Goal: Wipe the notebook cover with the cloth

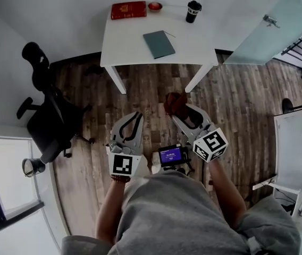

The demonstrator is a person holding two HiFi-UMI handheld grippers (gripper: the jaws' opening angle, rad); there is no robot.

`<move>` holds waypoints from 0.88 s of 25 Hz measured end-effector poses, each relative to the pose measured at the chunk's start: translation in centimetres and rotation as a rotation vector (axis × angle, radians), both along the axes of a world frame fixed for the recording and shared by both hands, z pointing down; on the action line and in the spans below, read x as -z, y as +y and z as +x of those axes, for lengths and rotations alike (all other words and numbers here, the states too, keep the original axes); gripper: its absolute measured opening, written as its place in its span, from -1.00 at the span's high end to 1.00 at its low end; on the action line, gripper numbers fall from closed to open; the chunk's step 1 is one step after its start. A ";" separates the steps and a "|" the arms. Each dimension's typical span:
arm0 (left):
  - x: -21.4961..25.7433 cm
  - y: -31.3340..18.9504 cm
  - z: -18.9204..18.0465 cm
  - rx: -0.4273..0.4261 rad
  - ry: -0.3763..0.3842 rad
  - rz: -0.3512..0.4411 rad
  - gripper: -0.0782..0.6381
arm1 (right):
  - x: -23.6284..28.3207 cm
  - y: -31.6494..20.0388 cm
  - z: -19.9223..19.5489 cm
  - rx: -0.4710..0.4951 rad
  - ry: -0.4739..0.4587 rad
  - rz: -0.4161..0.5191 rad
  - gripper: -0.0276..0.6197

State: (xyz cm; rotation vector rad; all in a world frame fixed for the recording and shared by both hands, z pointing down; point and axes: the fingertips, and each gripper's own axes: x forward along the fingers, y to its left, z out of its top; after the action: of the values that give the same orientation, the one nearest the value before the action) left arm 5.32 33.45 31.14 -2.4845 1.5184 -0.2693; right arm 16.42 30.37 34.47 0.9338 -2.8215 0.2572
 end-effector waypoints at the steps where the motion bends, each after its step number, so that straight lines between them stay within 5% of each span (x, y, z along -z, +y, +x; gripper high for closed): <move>1: -0.4 -0.8 -0.4 -0.015 0.000 -0.002 0.66 | -0.5 -1.3 -0.3 -0.008 0.008 -0.009 0.31; 10: -3.3 -11.5 -5.7 -0.124 0.052 -0.046 0.62 | -2.6 -11.2 -4.4 -0.070 0.116 -0.035 0.30; 22: -10.0 -23.8 -7.0 -0.334 0.038 -0.236 0.48 | -7.1 -21.9 -6.4 -0.148 0.229 -0.251 0.30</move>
State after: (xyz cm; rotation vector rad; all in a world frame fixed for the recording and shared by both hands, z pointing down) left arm -1.66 9.68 41.14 -2.8885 1.1114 -0.3613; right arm 10.03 8.43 41.58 1.0409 -2.4477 0.4772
